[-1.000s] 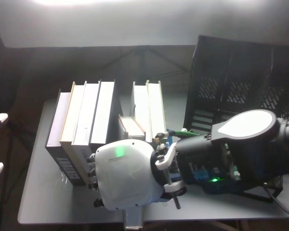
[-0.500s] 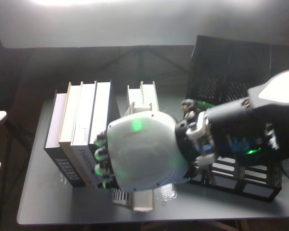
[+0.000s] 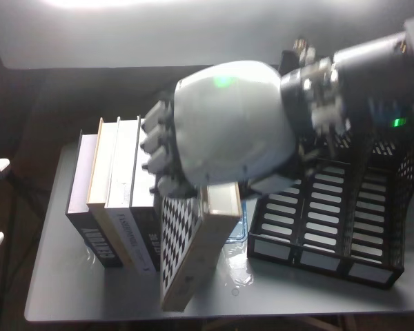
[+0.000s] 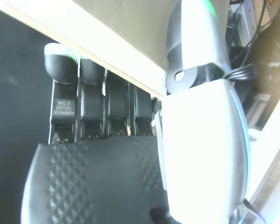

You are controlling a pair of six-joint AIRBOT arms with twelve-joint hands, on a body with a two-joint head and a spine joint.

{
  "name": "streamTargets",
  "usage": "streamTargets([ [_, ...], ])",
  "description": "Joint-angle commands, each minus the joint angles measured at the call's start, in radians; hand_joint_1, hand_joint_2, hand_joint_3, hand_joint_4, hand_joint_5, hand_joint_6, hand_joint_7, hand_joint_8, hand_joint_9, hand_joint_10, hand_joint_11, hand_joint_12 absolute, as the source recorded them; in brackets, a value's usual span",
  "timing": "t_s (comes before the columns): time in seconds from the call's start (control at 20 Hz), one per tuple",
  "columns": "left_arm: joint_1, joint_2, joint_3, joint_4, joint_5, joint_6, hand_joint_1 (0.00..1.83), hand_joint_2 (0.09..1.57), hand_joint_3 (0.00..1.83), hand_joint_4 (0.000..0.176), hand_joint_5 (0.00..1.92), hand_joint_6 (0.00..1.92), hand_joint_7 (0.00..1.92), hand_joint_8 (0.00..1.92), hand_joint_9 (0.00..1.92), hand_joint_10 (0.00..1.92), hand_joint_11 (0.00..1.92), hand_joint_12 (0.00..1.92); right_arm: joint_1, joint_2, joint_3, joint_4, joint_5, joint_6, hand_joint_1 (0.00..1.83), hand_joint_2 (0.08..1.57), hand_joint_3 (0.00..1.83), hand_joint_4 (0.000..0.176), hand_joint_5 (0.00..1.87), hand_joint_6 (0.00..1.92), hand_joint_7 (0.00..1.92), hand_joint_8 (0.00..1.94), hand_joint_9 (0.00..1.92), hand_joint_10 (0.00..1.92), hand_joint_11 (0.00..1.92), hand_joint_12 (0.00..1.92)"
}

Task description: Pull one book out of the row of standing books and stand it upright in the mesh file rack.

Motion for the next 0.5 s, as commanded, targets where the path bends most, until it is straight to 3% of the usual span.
streamTargets([
  [0.0,-0.004,-0.001,0.010,-0.008,-0.124,-0.006,0.66,1.43,0.00,0.061,0.08,0.01,0.00,0.00,0.00,0.00,0.00,0.00,0.020,0.014,0.003,0.025,0.010,0.015,1.20,1.25,0.01,0.000,0.85,1.04,0.66,1.71,0.56,1.81,0.56,1.92],
  [0.05,-0.006,-0.001,0.011,-0.008,-0.123,-0.006,0.59,1.44,0.00,0.071,0.05,0.01,0.00,0.00,0.00,0.00,0.00,0.00,0.040,0.022,0.004,0.015,0.011,0.024,1.20,1.25,0.01,0.000,0.84,1.04,0.66,1.72,0.56,1.81,0.56,1.92],
  [0.15,-0.007,-0.001,0.012,-0.007,-0.123,-0.006,0.64,1.42,0.00,0.066,0.08,0.02,0.00,0.00,0.00,0.00,0.00,0.00,0.071,0.034,-0.003,-0.011,0.011,0.033,1.20,1.25,0.01,0.000,0.84,1.04,0.66,1.72,0.56,1.81,0.56,1.92],
  [0.2,-0.008,-0.002,0.013,-0.006,-0.122,-0.006,0.62,1.42,0.00,0.076,0.08,0.01,0.00,0.00,0.00,0.00,0.00,0.00,0.081,0.039,-0.006,-0.022,0.011,0.035,1.20,1.25,0.01,0.000,0.84,1.04,0.66,1.72,0.56,1.81,0.55,1.92],
  [0.3,-0.015,-0.002,0.016,-0.001,-0.117,-0.006,0.54,1.45,0.01,0.077,0.06,0.01,0.00,0.00,0.00,0.00,0.00,0.00,0.104,0.056,-0.007,-0.040,0.011,0.054,1.20,1.25,0.01,0.000,0.84,1.04,0.66,1.72,0.56,1.81,0.55,1.92],
  [0.35,-0.024,-0.005,0.019,0.006,-0.109,-0.006,0.63,1.43,0.00,0.047,0.10,0.01,0.00,0.00,0.00,0.00,0.00,0.00,0.115,0.068,-0.006,-0.039,0.011,0.063,1.20,1.25,0.01,0.000,0.84,1.04,0.66,1.72,0.56,1.81,0.55,1.92],
  [0.45,-0.033,-0.007,0.022,0.014,-0.100,-0.006,0.63,1.43,0.00,0.051,0.10,0.01,0.00,0.00,0.00,0.00,0.00,0.00,0.140,0.090,-0.005,-0.041,0.008,0.085,1.20,1.25,0.01,0.000,0.84,1.04,0.66,1.72,0.56,1.81,0.55,1.92],
])
